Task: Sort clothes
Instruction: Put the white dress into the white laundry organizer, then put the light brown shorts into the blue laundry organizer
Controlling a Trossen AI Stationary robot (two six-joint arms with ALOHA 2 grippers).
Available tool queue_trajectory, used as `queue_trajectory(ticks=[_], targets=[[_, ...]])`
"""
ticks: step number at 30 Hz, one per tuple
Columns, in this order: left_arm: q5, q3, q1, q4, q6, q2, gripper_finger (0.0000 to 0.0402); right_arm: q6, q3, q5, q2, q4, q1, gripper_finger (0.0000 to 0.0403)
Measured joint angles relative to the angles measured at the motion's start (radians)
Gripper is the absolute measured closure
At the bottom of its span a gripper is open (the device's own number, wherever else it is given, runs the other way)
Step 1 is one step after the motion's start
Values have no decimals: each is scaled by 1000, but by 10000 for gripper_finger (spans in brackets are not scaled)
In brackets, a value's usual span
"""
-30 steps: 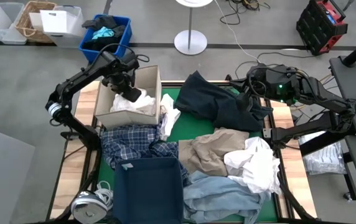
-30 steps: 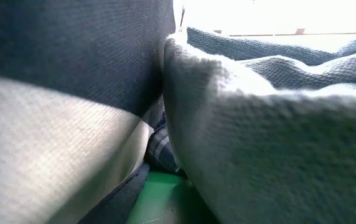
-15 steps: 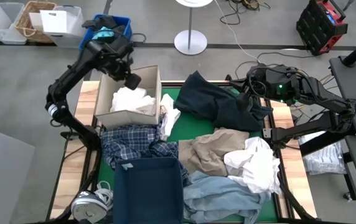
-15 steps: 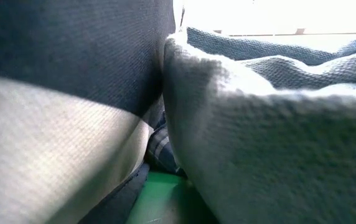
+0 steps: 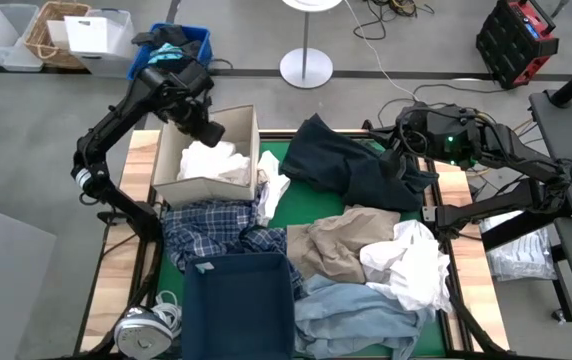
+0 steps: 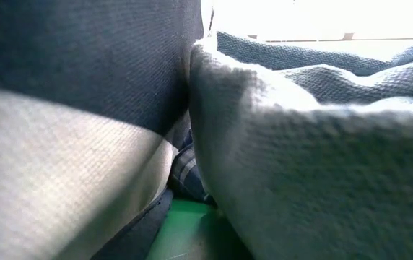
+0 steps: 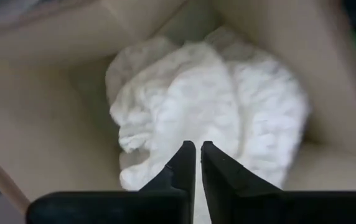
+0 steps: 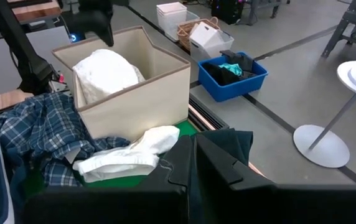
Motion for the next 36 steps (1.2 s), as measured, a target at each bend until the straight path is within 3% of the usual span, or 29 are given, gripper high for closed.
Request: queue_trajectory(ticks=[9,21,26,36], targets=[[-54,-187,5,3,-5,-2,401,-1,-9,0,4,0,0,390],[4,-381,5,137,54,-3,401,-4,-11,0,45,0,0,390],[0,-339,5,127,47,-8,402,-4,-11,0,59,0,0,390],[-36,-95,-14,0,16,-45,402,-4,-11,0,58,0,0,390]])
